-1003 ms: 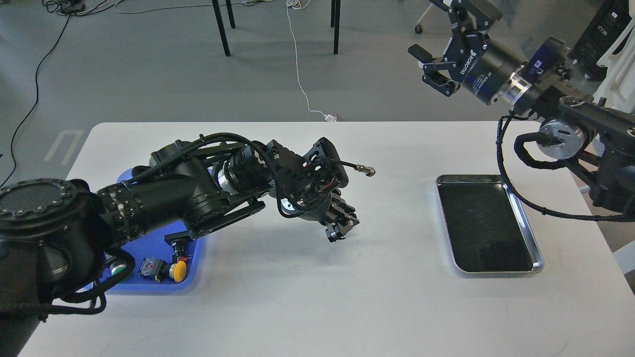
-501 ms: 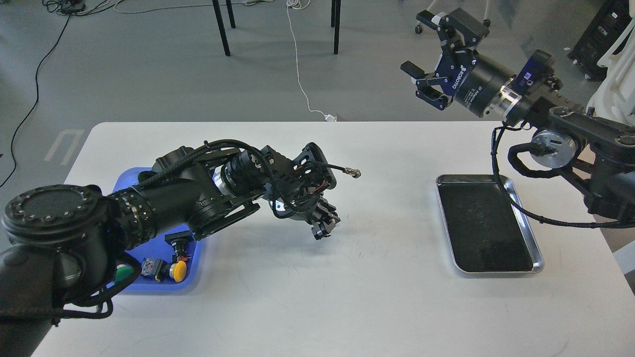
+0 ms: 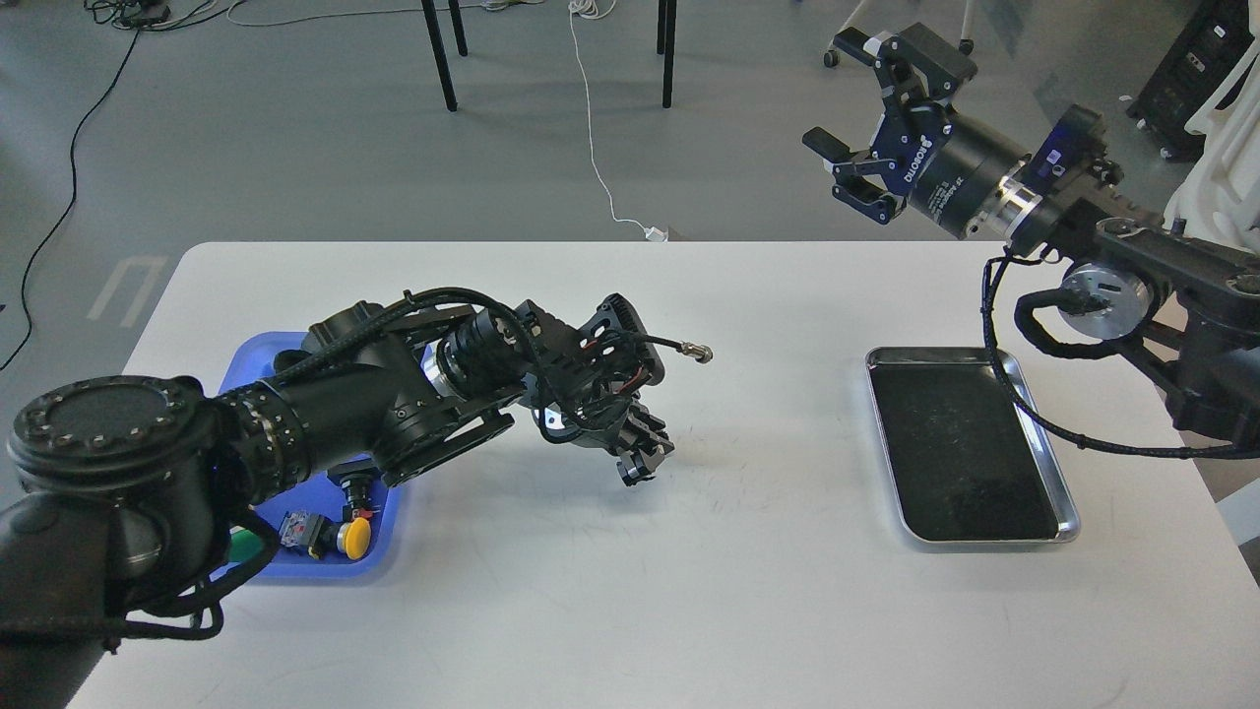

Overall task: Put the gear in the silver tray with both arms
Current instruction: 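Open the left gripper to set the gear on the table, then withdraw, then reach the right gripper to the black gear on the table and grasp it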

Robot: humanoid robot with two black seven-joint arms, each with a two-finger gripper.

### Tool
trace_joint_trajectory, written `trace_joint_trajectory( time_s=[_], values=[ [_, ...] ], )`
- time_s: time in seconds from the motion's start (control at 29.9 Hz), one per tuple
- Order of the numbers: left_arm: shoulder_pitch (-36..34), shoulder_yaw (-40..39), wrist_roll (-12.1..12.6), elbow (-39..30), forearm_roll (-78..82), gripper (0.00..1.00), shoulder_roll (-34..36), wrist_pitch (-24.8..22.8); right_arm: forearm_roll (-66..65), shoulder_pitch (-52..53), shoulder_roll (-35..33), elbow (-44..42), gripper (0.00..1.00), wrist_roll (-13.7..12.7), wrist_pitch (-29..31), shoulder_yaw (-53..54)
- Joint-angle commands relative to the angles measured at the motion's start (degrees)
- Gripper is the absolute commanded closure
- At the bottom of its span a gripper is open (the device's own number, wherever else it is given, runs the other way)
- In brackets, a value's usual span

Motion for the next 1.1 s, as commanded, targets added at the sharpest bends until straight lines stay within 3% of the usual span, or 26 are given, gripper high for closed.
trace_joint_trajectory(
  time_s=[0.0, 0.2, 0.4, 0.7, 0.77, 0.9, 1.07],
  values=[
    [-0.1, -0.7, 0.0, -0.4, -1.3, 0.32, 0.0, 0.4, 0.0, -0.1, -0.4, 0.1, 0.01, 0.0, 0.0, 0.0],
    [-0.5, -1.9, 0.0, -3.6, -12.1, 0.22, 1.1, 1.6, -0.2, -0.1, -2.9, 0.4, 0.01, 0.0, 0.3, -1.7],
    [1.1, -10.3, 0.0, -8.0, -29.2, 0.15, 14.1, 1.9, -6.9, -0.6, -8.1, 2.7, 0.01, 0.0, 0.9, -2.9],
    [19.1, -30.6, 0.0, -14.9, -61.4, 0.09, 27.3, 0.4, -32.2, -0.4, -9.4, 3.2, 0.01, 0.0, 1.7, -8.4],
    [23.3, -35.9, 0.0, -15.7, -68.6, 0.02, 28.3, -0.3, -38.5, 0.3, -9.0, 3.3, 0.01, 0.0, 1.7, -9.0],
    [30.2, -46.4, 0.0, -15.9, -75.3, 0.02, 28.1, -1.2, -50.9, 3.7, -6.4, 3.3, 0.01, 0.0, 1.6, -11.8],
    [32.1, -49.2, 0.0, -15.9, -79.7, 0.02, 28.3, -1.3, -55.8, 13.7, 1.2, 3.0, 0.01, 0.0, 1.2, -25.9]
  ],
)
